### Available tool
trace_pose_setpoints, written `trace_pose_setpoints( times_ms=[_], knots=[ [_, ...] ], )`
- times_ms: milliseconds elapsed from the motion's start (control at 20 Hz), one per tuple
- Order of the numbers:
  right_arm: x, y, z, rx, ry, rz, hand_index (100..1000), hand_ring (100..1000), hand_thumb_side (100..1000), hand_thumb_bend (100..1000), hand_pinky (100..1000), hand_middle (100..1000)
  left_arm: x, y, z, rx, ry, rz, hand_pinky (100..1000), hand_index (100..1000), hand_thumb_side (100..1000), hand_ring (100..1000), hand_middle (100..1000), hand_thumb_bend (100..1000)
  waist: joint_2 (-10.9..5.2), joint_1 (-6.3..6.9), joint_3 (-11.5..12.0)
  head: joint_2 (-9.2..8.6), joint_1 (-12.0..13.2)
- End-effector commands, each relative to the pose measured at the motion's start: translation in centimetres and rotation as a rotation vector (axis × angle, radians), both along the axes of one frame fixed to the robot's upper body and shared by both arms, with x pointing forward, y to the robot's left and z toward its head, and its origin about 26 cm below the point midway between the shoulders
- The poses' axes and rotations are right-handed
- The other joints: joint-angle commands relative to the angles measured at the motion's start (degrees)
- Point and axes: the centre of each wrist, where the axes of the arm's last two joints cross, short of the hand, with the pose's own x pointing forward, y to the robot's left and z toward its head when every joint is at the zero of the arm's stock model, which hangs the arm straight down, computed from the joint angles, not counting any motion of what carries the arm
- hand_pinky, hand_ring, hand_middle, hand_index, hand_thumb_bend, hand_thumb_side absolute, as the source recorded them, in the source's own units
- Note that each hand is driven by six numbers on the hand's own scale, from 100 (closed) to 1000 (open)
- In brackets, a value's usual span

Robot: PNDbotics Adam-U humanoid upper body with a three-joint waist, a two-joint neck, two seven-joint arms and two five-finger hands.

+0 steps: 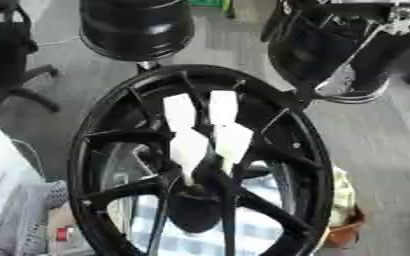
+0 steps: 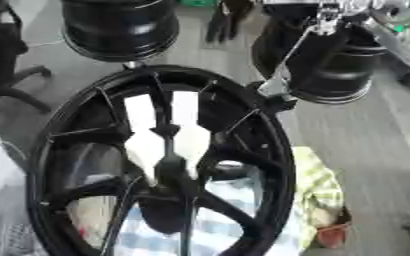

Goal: Pull the pin out of the wheel hub.

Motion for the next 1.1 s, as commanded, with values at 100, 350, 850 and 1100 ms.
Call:
trace_pose_setpoints(
  times_ms=[100,350,850,1100],
  knots=[
    [-1.09,-0.43,1.71,-0.009,-0.056,-0.013,779,729,100,520,830,674,-0.27,0.38,0.90,0.027,-0.029,0.008,771,894,551,782,687,223,-0.99,0.29,-0.1,0.18,-0.1],
    [-1.34,-0.45,1.82,-0.005,-0.058,-0.015,779,728,100,521,830,673,-0.26,0.37,0.90,0.027,-0.030,0.008,771,894,551,782,687,224,-1.01,0.29,-0.1,0.10,-0.1],
    [-1.09,-0.03,1.57,-0.007,-0.024,-0.018,779,723,100,535,824,669,-0.27,0.33,0.82,0.029,-0.025,0.006,770,894,553,781,686,221,-0.97,0.25,-0.1,0.08,-0.3],
    [-0.55,0.46,1.10,-0.033,0.022,-0.033,784,725,119,561,821,672,-0.28,0.30,0.77,0.032,-0.022,0.003,771,894,553,781,686,220,-1.09,0.22,0.1,0.09,-0.3]
  ],
)
